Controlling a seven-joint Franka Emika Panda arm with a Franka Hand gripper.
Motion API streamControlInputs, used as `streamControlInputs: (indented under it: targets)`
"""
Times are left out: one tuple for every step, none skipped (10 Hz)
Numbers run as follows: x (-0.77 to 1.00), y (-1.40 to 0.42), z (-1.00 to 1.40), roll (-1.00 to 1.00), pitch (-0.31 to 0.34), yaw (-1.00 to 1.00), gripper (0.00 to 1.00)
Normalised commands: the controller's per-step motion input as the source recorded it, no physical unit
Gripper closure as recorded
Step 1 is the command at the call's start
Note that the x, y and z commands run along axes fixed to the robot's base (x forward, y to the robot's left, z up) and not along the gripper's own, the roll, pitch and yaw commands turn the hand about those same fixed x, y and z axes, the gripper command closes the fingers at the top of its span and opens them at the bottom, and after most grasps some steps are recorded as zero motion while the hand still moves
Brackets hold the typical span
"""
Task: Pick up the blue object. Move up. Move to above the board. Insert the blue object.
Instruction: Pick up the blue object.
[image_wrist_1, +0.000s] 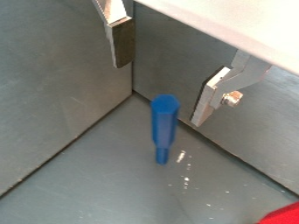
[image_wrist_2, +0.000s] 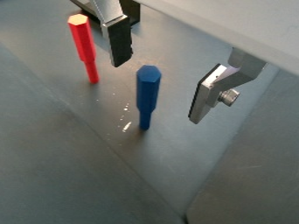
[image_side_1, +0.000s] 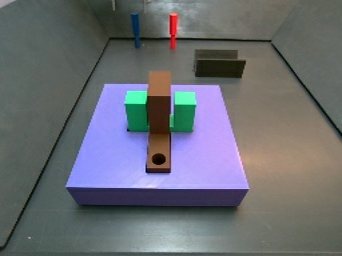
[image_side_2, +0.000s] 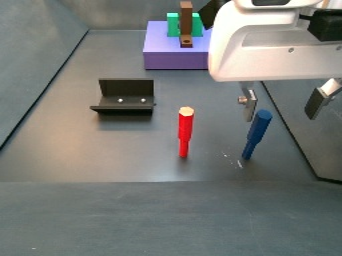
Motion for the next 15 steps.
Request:
streamControlInputs:
  targets:
    - [0.43,0.00,-0.10,-0.02,0.100,-0.04,0.00]
    - [0.37,0.00,-0.11,-0.03,0.094,-0.09,0.00]
    - [0.22,0.00,-0.13,-0.02,0.073,-0.12,0.00]
    - [-0.06,0.00,-0.18,-0.01,0.000,-0.21,0.00]
    - [-0.27,-0.10,-0.08,0.00,0.000,-0.23,0.00]
    - [-0.13,-0.17,0.00,0.00,0.000,-0.22,0.00]
    - [0.00,-0.09,-0.10,0.00,0.000,-0.17,0.00]
    - [0.00,0.00,-0.19,0.00,0.000,-0.15,0.00]
    - [0.00,0.00,-0.22,0.00,0.000,-0.12,0.00]
    - [0.00,0.00,-0.33,0.00,0.000,-0.10,0.00]
    - [0.00,0.00,-0.33,-0.01,0.000,-0.07,0.00]
    - [0.00,0.00,-0.17,0.00,0.000,-0.08,0.00]
    - [0.00,0.00,0.00,0.00,0.000,0.00,0.00]
    - [0.00,0.00,0.00,0.00,0.000,0.00,1.00]
    - [0.00,0.00,0.00,0.00,0.000,0.00,1.00]
